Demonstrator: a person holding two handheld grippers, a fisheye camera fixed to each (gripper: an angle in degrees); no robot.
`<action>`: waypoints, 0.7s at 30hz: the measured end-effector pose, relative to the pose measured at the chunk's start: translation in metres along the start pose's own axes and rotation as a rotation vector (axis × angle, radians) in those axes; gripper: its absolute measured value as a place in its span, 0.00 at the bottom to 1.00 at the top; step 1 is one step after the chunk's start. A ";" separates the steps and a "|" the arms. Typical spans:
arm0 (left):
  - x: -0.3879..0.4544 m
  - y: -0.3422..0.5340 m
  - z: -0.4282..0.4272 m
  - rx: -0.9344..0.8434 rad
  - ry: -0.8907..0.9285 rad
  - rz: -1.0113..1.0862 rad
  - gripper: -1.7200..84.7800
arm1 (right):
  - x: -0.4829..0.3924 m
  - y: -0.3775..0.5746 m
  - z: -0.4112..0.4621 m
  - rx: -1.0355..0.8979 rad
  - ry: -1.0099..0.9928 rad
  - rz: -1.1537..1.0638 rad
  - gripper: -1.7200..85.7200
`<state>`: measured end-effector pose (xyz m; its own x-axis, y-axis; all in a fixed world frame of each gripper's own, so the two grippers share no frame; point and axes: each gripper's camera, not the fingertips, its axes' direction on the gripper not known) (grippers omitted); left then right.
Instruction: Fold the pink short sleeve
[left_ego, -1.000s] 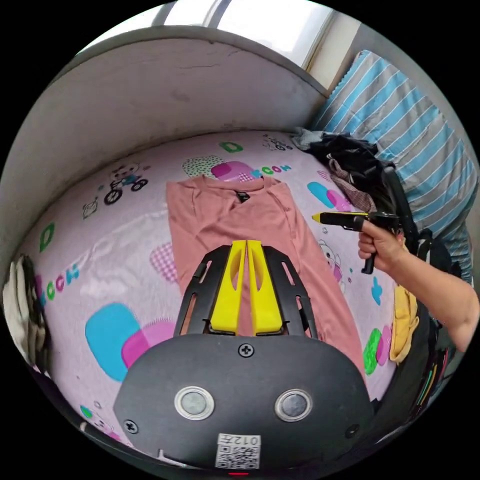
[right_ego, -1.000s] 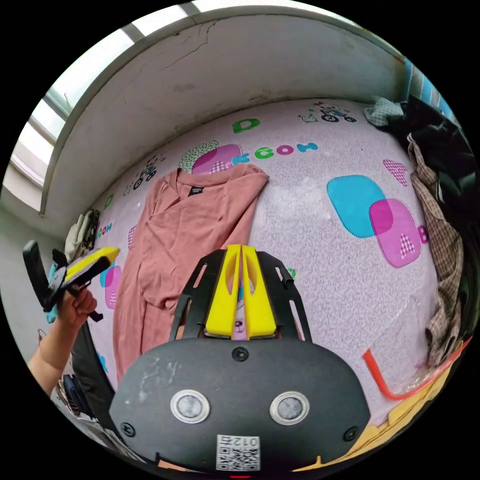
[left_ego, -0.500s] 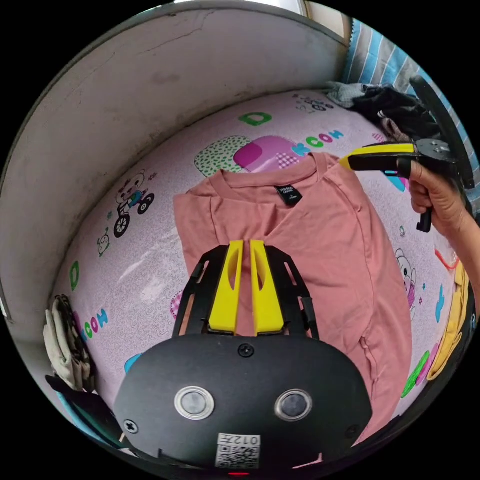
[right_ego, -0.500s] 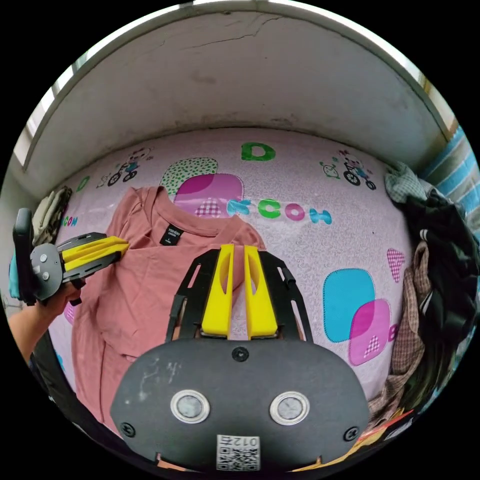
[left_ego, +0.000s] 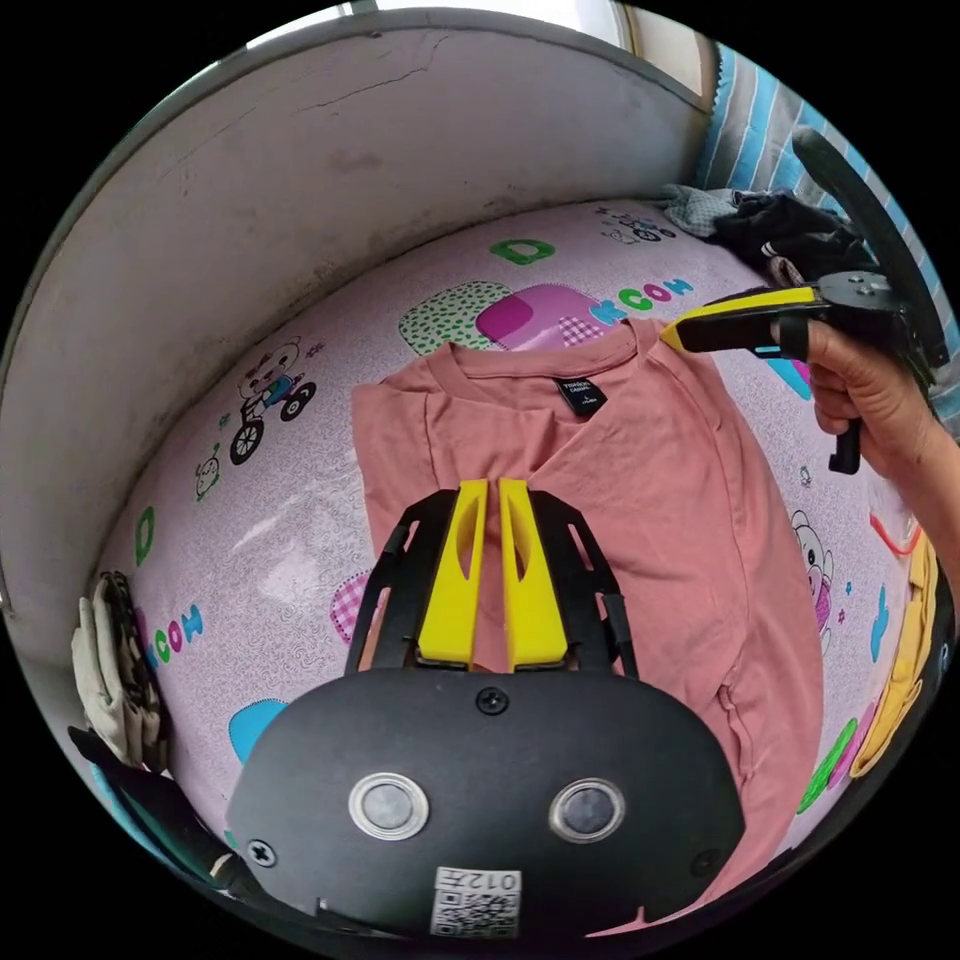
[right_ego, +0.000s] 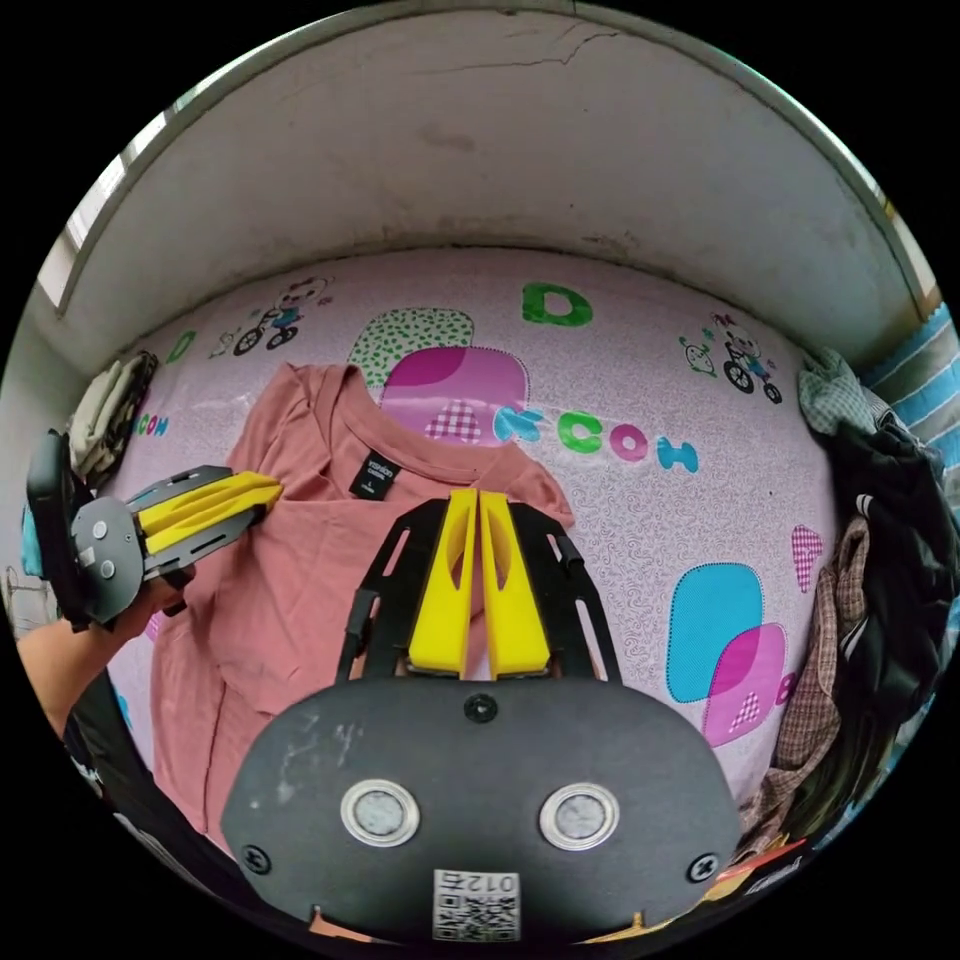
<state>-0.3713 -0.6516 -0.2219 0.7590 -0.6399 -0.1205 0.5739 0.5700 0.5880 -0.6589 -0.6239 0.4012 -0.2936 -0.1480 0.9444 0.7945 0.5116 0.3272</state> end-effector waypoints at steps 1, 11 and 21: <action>-0.001 -0.001 -0.001 0.001 0.006 -0.004 0.03 | -0.004 0.001 -0.003 0.019 -0.020 -0.026 0.01; -0.027 -0.012 -0.058 0.096 0.058 0.001 0.03 | -0.019 0.009 0.029 -0.061 -0.008 -0.005 0.03; -0.039 -0.040 -0.058 -0.076 0.132 0.207 0.05 | -0.050 0.101 -0.017 0.049 -0.208 -0.054 0.04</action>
<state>-0.4059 -0.6190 -0.2869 0.8933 -0.4358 -0.1100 0.4200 0.7221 0.5497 -0.5551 -0.5794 0.3875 -0.4422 -0.0009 0.8969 0.7495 0.5489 0.3701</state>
